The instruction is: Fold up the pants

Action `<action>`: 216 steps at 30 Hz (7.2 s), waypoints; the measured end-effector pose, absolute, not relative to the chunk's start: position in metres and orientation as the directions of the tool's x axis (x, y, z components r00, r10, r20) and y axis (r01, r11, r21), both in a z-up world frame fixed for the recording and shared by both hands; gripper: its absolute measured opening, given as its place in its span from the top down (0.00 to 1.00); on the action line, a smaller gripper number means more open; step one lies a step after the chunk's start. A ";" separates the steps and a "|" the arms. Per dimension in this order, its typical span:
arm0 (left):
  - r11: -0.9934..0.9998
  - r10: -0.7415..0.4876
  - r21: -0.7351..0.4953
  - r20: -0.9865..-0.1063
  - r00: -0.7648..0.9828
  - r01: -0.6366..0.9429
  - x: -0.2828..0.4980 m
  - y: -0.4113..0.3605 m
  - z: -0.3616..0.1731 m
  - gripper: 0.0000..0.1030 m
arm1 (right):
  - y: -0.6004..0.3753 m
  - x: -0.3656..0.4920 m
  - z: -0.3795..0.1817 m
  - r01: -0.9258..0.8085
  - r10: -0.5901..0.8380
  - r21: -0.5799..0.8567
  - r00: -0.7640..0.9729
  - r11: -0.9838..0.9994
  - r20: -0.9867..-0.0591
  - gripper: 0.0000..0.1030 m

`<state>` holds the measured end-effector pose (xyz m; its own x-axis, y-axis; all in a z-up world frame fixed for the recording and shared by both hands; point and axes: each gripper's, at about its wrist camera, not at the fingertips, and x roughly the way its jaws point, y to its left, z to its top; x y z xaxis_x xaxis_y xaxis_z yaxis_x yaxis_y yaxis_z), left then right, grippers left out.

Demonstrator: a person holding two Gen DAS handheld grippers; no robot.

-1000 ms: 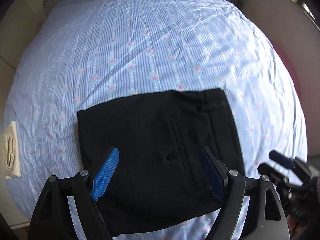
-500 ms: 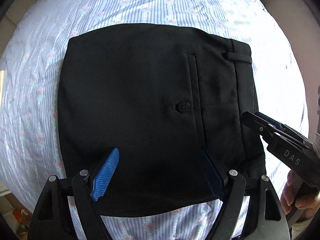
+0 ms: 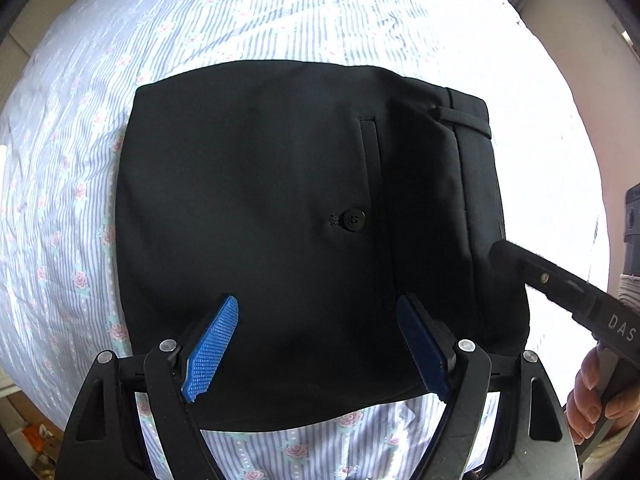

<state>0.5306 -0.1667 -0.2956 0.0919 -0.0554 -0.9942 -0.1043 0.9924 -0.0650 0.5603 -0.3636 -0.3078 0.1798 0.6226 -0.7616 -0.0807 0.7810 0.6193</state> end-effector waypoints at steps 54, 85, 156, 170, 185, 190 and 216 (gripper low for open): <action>0.998 -0.041 -0.047 -0.992 0.117 -0.050 0.519 -0.199 -0.272 0.21 | -0.411 0.530 -0.295 0.125 0.267 0.319 0.312 0.940 -0.912 0.43; 0.995 0.031 0.053 -0.970 0.240 0.084 0.424 -0.180 -0.303 0.17 | -0.366 0.440 -0.385 0.270 0.505 0.765 0.618 0.584 -0.603 0.26; 0.905 -0.414 -0.365 -0.870 0.266 0.217 0.517 -0.044 -0.207 0.83 | -0.277 0.469 -0.235 0.254 0.170 0.314 0.463 0.915 -0.870 0.74; 0.934 -0.347 -0.350 -0.847 0.403 0.070 0.332 0.110 -0.096 0.83 | -0.147 0.349 -0.111 0.012 0.286 0.332 0.478 0.943 -0.830 0.74; 0.876 -0.118 -0.352 -0.820 0.560 -0.331 0.152 0.268 -0.046 0.83 | 0.017 0.304 -0.069 -0.445 0.571 0.410 0.328 0.797 -0.753 0.74; 0.802 -0.127 -0.434 -0.796 0.592 -0.411 0.129 0.315 -0.043 0.83 | 0.059 0.286 -0.057 -0.528 0.616 0.410 0.301 0.744 -0.728 0.74; 0.893 -0.329 -0.436 -0.802 0.498 -0.113 0.230 0.637 -0.056 0.83 | 0.338 0.260 -0.045 -0.339 0.540 0.429 0.396 0.838 -0.743 0.75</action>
<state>0.2303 0.6367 -0.0560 0.4981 -0.3286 -0.8024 -0.1131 0.8929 -0.4359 0.2601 0.3377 -0.0455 0.3956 0.5402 -0.7428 -0.3386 0.8376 0.4288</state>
